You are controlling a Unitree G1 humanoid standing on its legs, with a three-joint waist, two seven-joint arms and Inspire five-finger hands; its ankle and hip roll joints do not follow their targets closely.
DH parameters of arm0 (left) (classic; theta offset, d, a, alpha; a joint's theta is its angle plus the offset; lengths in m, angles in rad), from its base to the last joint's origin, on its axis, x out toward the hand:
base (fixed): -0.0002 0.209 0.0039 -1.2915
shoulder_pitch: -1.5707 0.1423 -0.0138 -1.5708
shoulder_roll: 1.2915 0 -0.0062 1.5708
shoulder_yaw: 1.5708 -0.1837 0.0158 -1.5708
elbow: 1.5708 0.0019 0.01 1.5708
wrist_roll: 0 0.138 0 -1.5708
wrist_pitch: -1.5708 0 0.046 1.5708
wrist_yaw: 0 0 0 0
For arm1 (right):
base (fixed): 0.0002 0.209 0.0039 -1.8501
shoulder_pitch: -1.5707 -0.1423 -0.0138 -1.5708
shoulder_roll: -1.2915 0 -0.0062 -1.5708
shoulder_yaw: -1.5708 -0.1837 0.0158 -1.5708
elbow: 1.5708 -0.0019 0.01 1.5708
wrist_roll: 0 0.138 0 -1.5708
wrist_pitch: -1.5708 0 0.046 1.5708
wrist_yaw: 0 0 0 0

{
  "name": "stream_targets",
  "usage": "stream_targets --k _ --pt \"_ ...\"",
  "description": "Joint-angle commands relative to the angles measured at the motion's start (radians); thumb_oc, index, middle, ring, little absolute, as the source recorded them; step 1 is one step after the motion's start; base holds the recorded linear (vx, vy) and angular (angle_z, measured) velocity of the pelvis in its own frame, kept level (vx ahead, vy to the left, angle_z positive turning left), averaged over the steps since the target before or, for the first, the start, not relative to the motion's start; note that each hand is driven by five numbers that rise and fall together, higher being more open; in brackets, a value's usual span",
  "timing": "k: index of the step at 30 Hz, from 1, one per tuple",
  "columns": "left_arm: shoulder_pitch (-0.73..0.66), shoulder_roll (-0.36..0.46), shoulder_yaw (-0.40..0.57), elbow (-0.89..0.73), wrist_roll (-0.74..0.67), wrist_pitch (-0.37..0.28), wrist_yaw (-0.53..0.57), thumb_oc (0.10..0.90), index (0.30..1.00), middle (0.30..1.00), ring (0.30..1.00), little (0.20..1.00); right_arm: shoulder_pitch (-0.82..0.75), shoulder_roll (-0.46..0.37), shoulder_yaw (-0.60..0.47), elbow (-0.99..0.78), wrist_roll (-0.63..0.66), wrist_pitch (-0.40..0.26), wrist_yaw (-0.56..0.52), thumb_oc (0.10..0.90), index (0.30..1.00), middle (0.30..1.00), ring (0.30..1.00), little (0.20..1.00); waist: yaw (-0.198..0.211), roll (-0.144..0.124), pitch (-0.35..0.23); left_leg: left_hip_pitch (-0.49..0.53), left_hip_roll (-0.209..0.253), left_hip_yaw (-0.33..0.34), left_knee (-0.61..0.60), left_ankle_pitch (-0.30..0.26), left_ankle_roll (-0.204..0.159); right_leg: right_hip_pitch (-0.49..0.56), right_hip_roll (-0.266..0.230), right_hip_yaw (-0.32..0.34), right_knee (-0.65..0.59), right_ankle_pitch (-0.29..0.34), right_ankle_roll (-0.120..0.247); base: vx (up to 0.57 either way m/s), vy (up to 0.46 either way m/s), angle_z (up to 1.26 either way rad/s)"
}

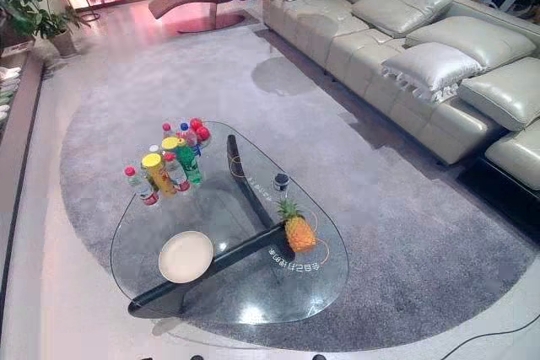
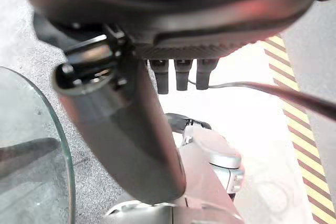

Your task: Pick up the fruit to the plate

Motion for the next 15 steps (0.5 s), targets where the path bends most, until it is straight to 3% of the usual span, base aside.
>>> stream_targets --k 1,15 --pt "-0.092 -0.009 -0.015 0.035 0.004 -0.007 -0.051 0.8 0.9 0.9 0.9 0.9 -0.096 0.017 -0.013 0.002 0.009 -0.034 0.021 0.8 0.9 0.9 0.9 0.9 0.021 -0.006 0.039 0.019 0.067 0.038 0.006 0.025 0.001 -0.023 -0.084 -0.025 -0.001 0.062 0.032 -0.18 -0.108 -0.77" --pt "-0.084 -0.008 -0.006 0.03 -0.01 -0.019 -0.044 0.8 0.9 0.9 0.9 0.9 -0.094 0.011 -0.021 0.005 0.004 -0.037 0.024 0.8 0.9 0.9 0.9 0.9 0.024 -0.003 0.043 0.016 0.068 0.036 0.006 0.023 0.001 -0.025 -0.087 -0.027 -0.001 0.06 0.032 0.0 0.0 0.0"
